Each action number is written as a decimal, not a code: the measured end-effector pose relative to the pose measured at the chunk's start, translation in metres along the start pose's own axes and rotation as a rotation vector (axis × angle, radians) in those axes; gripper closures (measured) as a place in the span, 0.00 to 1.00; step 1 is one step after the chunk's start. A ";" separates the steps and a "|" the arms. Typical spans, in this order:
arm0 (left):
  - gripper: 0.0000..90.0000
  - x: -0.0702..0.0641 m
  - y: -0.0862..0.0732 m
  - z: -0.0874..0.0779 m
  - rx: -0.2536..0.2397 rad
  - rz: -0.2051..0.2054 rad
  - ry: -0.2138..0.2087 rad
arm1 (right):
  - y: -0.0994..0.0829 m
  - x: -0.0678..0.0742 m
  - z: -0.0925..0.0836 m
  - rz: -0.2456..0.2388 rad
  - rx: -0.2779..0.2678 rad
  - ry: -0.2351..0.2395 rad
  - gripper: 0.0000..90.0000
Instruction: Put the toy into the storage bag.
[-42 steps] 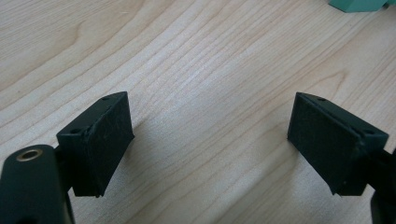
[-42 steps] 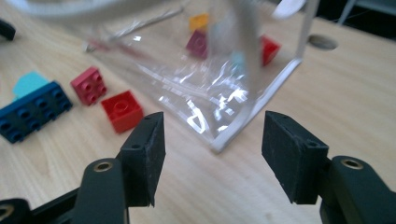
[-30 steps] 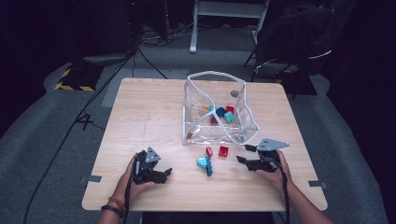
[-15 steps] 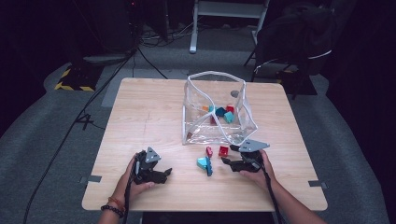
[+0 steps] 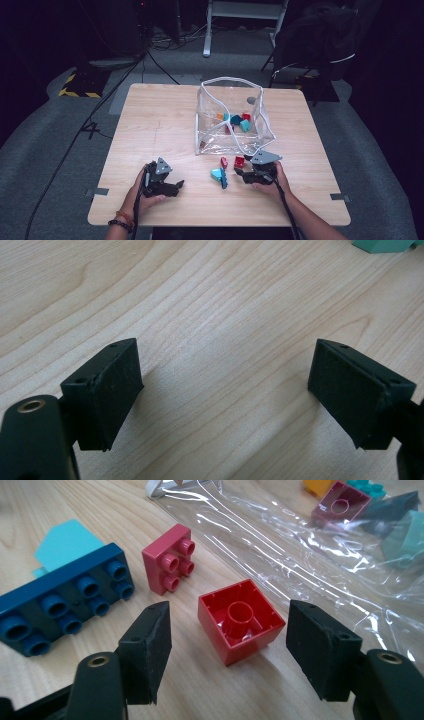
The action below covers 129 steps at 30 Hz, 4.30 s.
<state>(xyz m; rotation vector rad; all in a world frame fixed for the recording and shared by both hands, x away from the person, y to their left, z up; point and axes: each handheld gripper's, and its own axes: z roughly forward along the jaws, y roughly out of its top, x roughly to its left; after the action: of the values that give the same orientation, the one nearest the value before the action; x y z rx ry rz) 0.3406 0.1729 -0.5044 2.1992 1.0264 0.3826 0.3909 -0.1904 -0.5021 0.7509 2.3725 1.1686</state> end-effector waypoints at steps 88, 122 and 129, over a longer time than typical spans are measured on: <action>0.16 0.000 0.000 0.000 0.000 0.000 0.000 | 0.036 -0.091 -0.139 0.081 -0.184 -0.131 0.66; 0.16 0.000 0.000 0.000 0.000 0.000 0.000 | 0.119 -0.068 -0.115 -0.030 -0.256 -0.106 0.66; 0.16 0.000 0.000 0.000 -0.001 -0.001 0.000 | 0.133 -0.061 -0.105 -0.050 -0.249 -0.088 0.66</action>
<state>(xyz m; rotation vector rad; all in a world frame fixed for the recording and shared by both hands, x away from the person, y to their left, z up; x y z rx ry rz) 0.3406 0.1728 -0.5044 2.1983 1.0269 0.3824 0.4188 -0.2235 -0.3275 0.6417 2.1120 1.3487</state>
